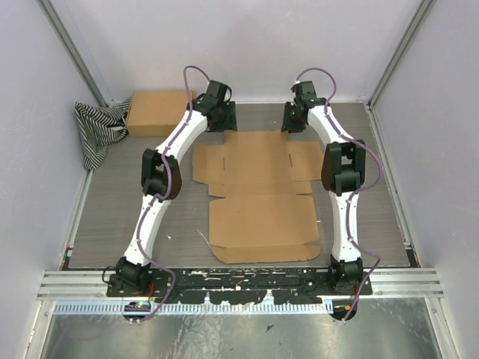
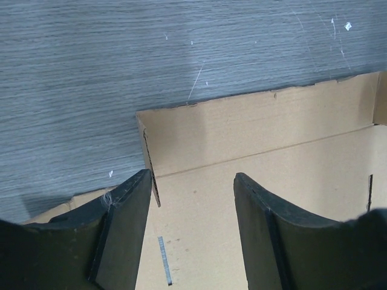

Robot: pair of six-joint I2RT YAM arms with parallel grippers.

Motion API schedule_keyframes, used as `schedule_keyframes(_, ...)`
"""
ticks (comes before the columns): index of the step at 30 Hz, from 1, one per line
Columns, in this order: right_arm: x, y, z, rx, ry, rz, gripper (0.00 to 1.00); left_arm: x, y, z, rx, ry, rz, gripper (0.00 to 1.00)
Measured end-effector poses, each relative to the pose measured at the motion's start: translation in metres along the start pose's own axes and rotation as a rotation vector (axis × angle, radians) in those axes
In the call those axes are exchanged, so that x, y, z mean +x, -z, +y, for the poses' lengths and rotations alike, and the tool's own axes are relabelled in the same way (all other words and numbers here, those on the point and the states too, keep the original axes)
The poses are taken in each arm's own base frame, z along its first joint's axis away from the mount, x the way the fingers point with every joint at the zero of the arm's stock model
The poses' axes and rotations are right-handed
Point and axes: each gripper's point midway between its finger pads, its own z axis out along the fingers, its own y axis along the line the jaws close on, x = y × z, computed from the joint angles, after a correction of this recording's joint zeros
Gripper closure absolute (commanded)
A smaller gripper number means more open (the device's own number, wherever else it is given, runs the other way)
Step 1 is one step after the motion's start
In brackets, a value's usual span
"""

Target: Fold the paper box

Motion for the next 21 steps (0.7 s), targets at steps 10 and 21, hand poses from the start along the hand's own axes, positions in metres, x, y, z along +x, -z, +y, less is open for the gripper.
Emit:
schedule_keyframes(10, 0.001, -0.003, 0.023, -0.006, 0.038, -0.002, 0.64, 0.003, -0.001, -0.003, 0.008, -0.011, 0.009, 0.36)
schedule_keyframes(21, 0.014, -0.025, 0.021, -0.010, 0.035, 0.033, 0.63, 0.023, -0.033, -0.008, 0.063, 0.020, 0.052, 0.34)
